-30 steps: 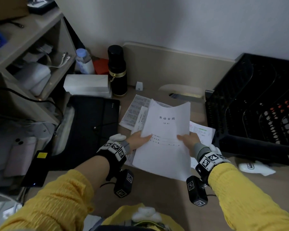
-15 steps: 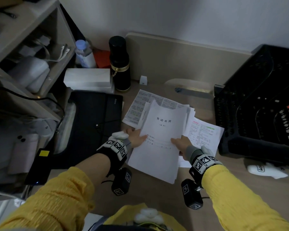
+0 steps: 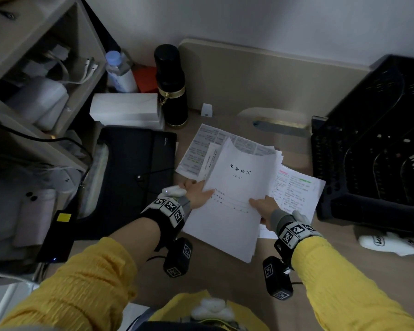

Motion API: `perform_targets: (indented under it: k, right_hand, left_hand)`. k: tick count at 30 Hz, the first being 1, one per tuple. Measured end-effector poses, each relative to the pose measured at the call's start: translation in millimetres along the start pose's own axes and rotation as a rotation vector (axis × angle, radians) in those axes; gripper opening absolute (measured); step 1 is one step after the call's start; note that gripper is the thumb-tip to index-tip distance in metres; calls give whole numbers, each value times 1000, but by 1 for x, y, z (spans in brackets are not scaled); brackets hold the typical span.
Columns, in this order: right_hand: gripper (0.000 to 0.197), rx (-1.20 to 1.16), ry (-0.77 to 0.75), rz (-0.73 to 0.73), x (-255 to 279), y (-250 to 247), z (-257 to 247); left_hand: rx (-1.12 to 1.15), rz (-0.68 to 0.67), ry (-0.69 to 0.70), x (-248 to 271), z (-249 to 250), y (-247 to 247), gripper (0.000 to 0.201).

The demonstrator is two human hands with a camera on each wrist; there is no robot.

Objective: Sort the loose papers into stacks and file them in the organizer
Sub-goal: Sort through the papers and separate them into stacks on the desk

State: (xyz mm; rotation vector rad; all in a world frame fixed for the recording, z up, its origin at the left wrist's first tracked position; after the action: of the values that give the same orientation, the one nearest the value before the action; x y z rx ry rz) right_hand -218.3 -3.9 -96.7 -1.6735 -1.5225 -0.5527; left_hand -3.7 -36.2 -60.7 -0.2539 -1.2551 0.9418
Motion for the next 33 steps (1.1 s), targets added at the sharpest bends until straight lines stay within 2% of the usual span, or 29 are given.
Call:
perform_targets:
  k: [5, 7, 11, 15, 19, 22, 26, 33]
  right_hand:
    - [16, -9, 11, -4, 0, 1, 1]
    - [18, -3, 5, 0, -2, 1, 1]
    - [22, -2, 2, 1, -3, 2, 1]
    - [20, -6, -1, 8, -3, 2, 1]
    - [16, -25, -5, 19, -3, 1, 1]
    - [14, -32, -6, 20, -3, 1, 2]
    - [16, -47, -7, 8, -2, 1, 3]
    - [18, -40, -13, 8, -7, 1, 7]
  left_hand:
    - [166, -35, -2, -2, 3, -1, 50]
    - [190, 6, -1, -6, 5, -4, 47]
    - [148, 98, 31, -10, 9, -7, 39]
    - [70, 116, 75, -8, 12, -7, 47]
    - [-49, 236, 61, 2, 16, -17, 34]
    - [-66, 252, 99, 4, 23, -17, 33]
    - [226, 147, 257, -3, 33, -6, 33]
    - [281, 183, 553, 10, 58, -5, 64]
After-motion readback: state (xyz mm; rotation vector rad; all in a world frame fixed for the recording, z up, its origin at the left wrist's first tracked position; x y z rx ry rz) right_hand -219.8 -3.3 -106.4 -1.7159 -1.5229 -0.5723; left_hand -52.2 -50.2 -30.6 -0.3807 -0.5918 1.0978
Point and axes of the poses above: each hand's wrist, its own x-axis away from the middle knuckle, its own y-axis out of the palm, z = x × y, the point moved 10 cm from there along -x, towards the middle knuckle, and after that the axes turned 5 degrees about -y, right-handed, at the moved point
